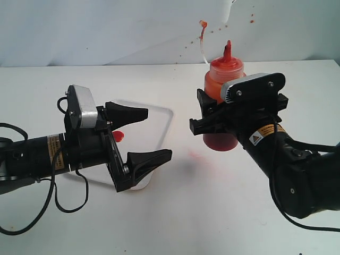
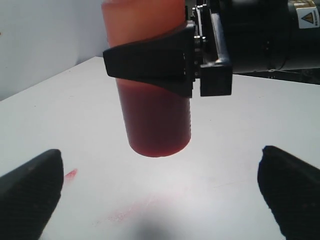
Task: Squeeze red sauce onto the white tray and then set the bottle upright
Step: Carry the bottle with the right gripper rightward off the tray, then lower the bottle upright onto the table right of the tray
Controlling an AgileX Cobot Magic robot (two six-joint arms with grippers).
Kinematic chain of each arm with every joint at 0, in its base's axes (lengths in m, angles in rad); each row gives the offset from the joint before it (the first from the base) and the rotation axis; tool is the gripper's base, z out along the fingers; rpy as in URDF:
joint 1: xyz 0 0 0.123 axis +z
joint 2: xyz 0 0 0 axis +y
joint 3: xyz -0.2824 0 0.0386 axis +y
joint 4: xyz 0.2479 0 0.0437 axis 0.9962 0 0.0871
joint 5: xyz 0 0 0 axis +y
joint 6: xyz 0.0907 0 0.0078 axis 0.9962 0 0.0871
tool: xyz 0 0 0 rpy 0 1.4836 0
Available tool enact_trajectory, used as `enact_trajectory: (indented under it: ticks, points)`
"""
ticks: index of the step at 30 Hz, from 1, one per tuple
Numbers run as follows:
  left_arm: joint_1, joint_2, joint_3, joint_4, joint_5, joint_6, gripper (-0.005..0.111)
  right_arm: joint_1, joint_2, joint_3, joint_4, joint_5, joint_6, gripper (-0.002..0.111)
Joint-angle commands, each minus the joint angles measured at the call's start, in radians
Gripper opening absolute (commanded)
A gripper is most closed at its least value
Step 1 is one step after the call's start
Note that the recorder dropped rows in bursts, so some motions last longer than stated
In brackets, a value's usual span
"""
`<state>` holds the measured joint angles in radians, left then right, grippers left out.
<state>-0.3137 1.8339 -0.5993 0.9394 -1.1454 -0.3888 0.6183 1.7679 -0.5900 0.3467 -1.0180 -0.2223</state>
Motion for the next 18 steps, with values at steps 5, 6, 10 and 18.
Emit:
enact_trajectory:
  ticks: [5,6,10,18]
  points:
    - [-0.005,-0.005,0.0,-0.002,0.003,-0.007,0.018,-0.004,-0.016,-0.006,0.041,-0.047,-0.043,0.0]
    - [-0.005,-0.005,0.0,0.01,0.003,-0.002,0.004,-0.004,-0.016,-0.006,0.063,-0.047,-0.043,0.0]
    - [-0.005,-0.005,0.0,0.037,0.003,0.006,0.0,-0.004,-0.016,-0.006,0.15,-0.047,-0.069,0.0]
    - [-0.005,-0.005,0.0,0.037,0.003,0.006,0.0,-0.047,-0.016,-0.006,0.161,-0.046,-0.069,0.0]
